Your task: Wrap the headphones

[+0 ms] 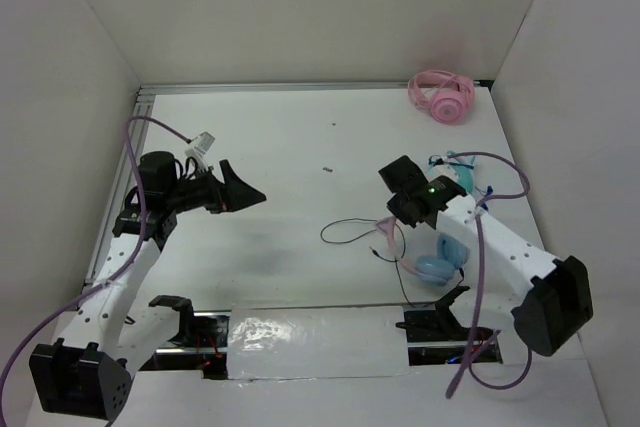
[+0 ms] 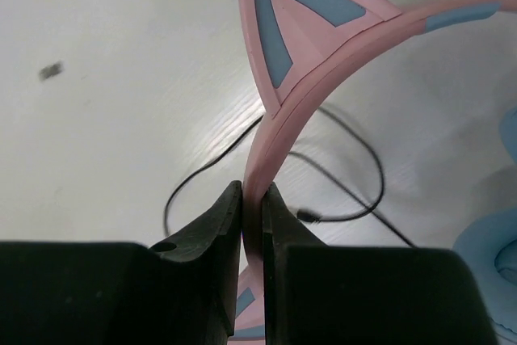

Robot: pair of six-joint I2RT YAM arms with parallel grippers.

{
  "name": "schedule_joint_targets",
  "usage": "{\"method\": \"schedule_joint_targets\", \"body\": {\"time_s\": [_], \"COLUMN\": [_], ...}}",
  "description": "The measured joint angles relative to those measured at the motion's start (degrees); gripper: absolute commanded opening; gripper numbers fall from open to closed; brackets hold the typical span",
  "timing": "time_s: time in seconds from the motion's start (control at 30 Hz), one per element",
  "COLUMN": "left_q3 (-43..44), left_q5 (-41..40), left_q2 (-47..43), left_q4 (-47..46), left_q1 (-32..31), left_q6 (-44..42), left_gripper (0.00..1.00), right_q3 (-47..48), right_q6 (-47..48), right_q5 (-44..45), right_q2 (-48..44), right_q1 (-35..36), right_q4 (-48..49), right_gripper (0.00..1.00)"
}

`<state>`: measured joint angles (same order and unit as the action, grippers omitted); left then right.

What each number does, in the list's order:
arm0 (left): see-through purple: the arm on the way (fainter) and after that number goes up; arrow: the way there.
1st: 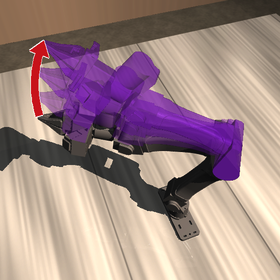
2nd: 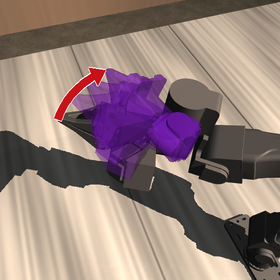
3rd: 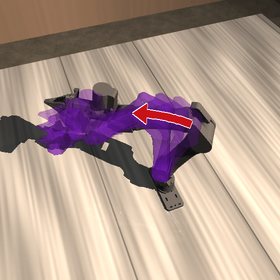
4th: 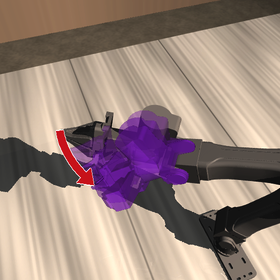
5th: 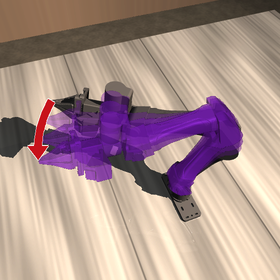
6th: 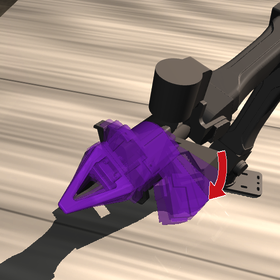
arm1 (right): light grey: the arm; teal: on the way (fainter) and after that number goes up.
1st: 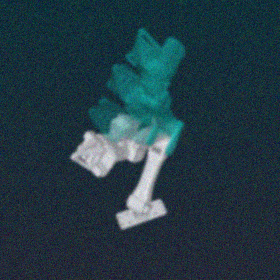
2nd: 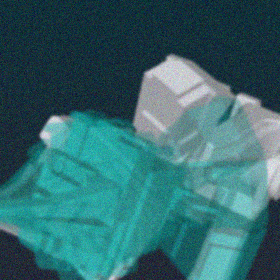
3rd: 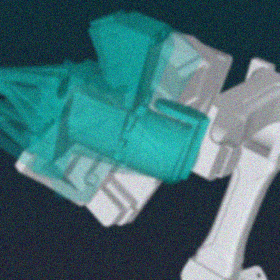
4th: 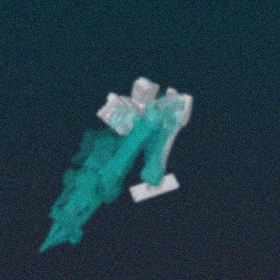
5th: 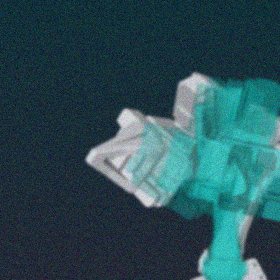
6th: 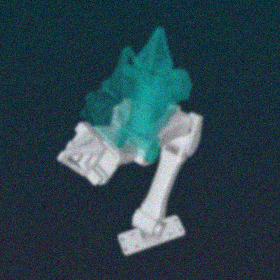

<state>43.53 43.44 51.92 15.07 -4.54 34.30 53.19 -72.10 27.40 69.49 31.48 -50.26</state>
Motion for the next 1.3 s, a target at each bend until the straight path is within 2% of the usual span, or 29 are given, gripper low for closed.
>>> {"method": "schedule_joint_targets", "body": {"time_s": [0.1, 0.23, 0.37, 0.53, 0.63, 0.97, 1.07, 1.17, 1.3], "left_q3": [0.0, 0.0, 2.0, 3.4, 3.3, 3.2, 3.4, 3.7, 3.6], "left_q5": [2.7, 7.0, 7.5, 8.1, 8.9, 11.2, 12.2, 12.6, 13.2], "left_q2": [-0.6, -0.7, 1.5, 4.3, 4.5, 3.4, 5.9, 9.3, 9.3], "left_q4": [-1.0, -3.1, -2.8, -3.6, -4.0, -4.4, -4.3, -3.5, -3.3], "left_q1": [-3.3, -8.2, -9.2, -9.3, -9.6, -10.7, -10.9, -11.4, -12.6], "left_q6": [-0.7, -2.6, -2.8, -2.4, -2.4, -2.9, -3.8, -4.5, -4.5], "left_gripper": [0.99, 0.99, 0.99, 0.99, 0.98, 0.99, 0.93, 0.92, 0.91], "right_q3": [1.7, 4.2, 4.1, -1.3, -6.0, -8.8, -8.0, -6.9, -6.0], "right_q6": [1.4, 9.2, 21.8, 40.2, 51.6, 78.9, 84.2, 86.9, 88.1], "right_q5": [0.1, 0.5, 2.0, 8.3, 5.9, -15.5, -21.4, -22.9, -20.2], "right_q2": [-3.5, -4.4, -4.6, -6.7, -8.0, -11.8, -11.5, -10.4, -8.6], "right_q1": [4.9, 12.6, 23.0, 40.7, 47.6, 48.3, 48.3, 48.3, 48.3], "right_q4": [1.1, 6.6, 15.0, 24.5, 28.8, 31.6, 30.5, 30.1, 30.4], "right_gripper": [0.0, 0.0, 0.0, 0.0, 0.0, 0.0, 0.0, 0.0, 0.0]}}
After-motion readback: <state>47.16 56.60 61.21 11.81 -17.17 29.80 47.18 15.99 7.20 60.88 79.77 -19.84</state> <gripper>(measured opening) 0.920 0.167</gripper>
